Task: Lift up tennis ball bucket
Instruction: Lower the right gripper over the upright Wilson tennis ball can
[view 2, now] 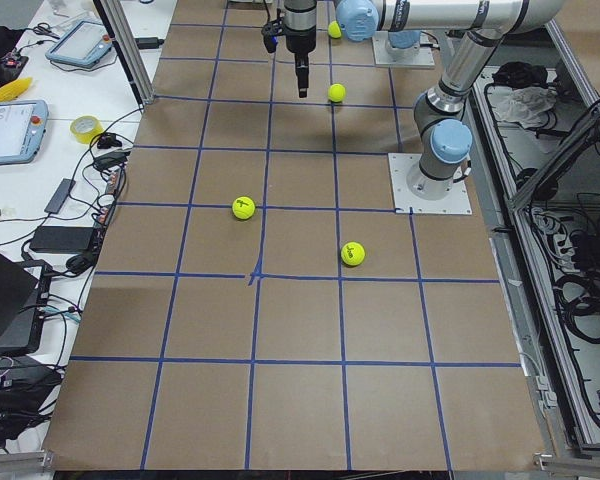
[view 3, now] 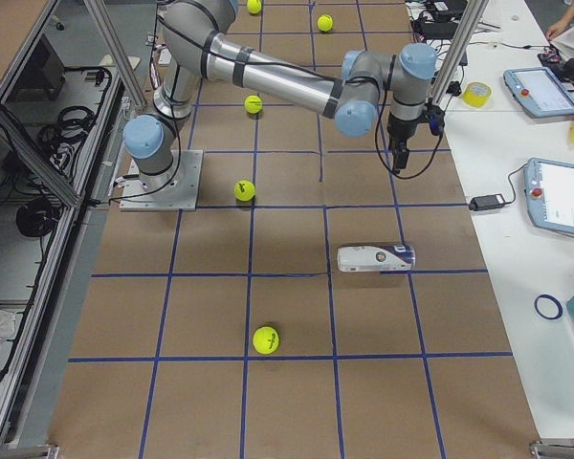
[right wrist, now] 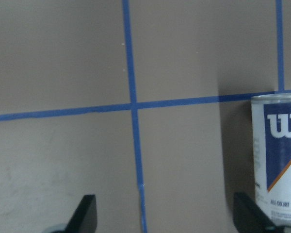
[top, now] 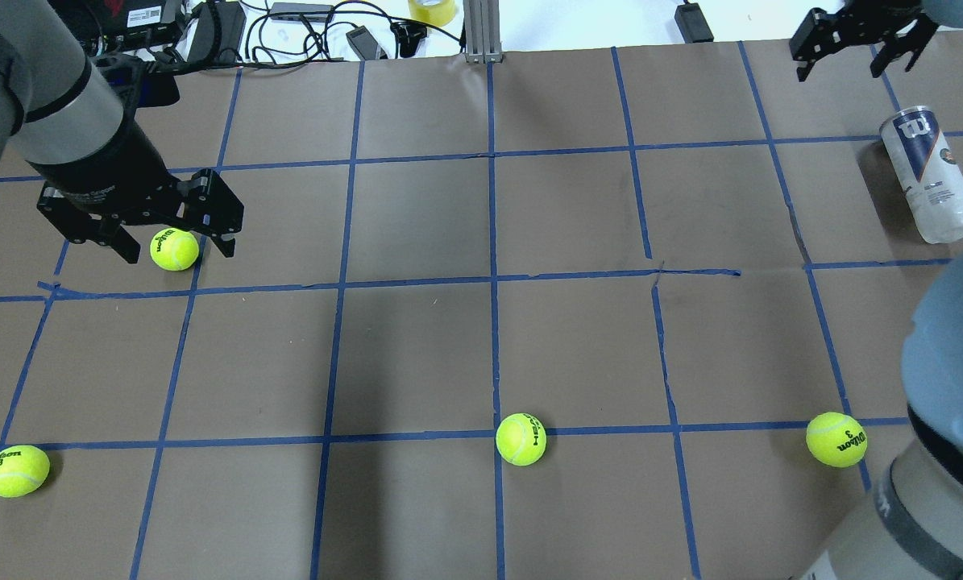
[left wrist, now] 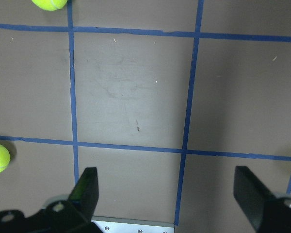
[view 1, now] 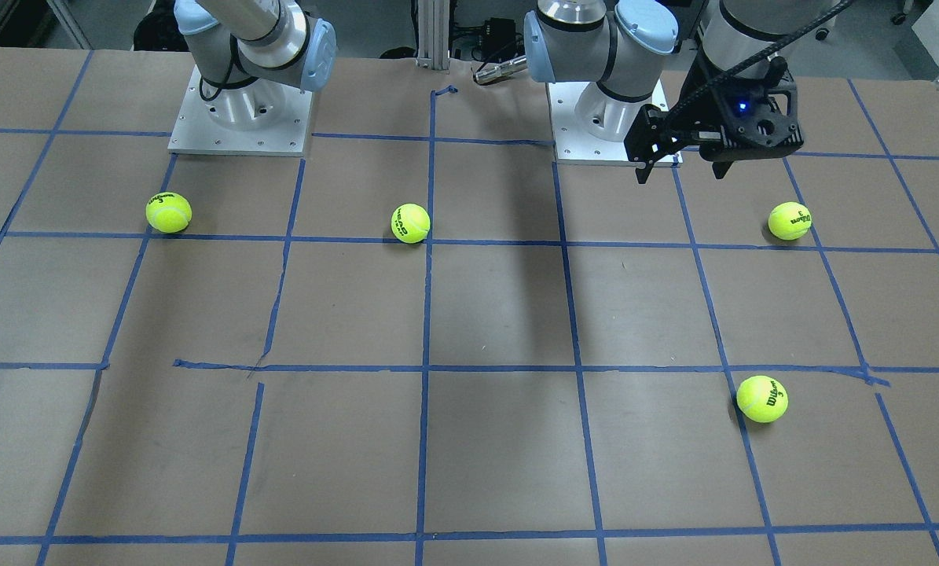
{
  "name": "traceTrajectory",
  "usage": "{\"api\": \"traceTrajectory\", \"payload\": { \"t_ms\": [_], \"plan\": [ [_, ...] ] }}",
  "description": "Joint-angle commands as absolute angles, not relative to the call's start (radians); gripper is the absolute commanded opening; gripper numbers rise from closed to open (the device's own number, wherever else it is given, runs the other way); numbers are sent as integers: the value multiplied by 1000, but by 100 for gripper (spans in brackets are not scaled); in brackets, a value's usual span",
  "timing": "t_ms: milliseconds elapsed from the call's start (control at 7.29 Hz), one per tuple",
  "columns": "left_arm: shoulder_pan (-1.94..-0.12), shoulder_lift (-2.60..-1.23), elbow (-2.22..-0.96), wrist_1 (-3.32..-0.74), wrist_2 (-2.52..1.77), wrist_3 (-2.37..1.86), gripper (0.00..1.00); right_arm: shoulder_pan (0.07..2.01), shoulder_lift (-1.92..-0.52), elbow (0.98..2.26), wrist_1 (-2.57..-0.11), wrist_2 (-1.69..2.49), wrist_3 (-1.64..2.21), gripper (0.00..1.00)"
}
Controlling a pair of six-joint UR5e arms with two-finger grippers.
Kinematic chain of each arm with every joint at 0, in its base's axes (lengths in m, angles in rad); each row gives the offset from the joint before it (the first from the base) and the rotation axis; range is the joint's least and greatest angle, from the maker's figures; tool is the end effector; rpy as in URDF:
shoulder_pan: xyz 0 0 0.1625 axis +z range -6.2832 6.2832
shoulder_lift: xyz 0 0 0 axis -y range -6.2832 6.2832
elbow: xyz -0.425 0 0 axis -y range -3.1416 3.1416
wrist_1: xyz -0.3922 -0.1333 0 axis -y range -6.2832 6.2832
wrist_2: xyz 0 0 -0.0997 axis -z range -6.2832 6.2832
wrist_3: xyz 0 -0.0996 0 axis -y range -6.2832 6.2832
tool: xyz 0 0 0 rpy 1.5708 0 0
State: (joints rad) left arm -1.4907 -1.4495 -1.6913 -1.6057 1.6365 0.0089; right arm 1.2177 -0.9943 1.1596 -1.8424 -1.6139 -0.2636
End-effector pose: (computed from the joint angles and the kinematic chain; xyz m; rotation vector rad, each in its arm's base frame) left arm -0.0914 -0.4458 0.4820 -0.1078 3.0751 0.0569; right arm -0.1308 -0.7279 0.3659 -0.1406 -3.0621 0.1353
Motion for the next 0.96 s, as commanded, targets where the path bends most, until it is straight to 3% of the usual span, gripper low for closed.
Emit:
{"api": "traceTrajectory", "payload": {
  "t_ms": [0, 823],
  "plan": [
    [-1491, -1450, -1683, -1601, 1637, 9, 100, 1132, -826, 1022, -1899, -1592, -320, 100],
    [-1491, -1442, -1684, -1600, 1629, 8, 100, 1032, -674, 969, -1974, -1625, -485, 100]
  ]
}}
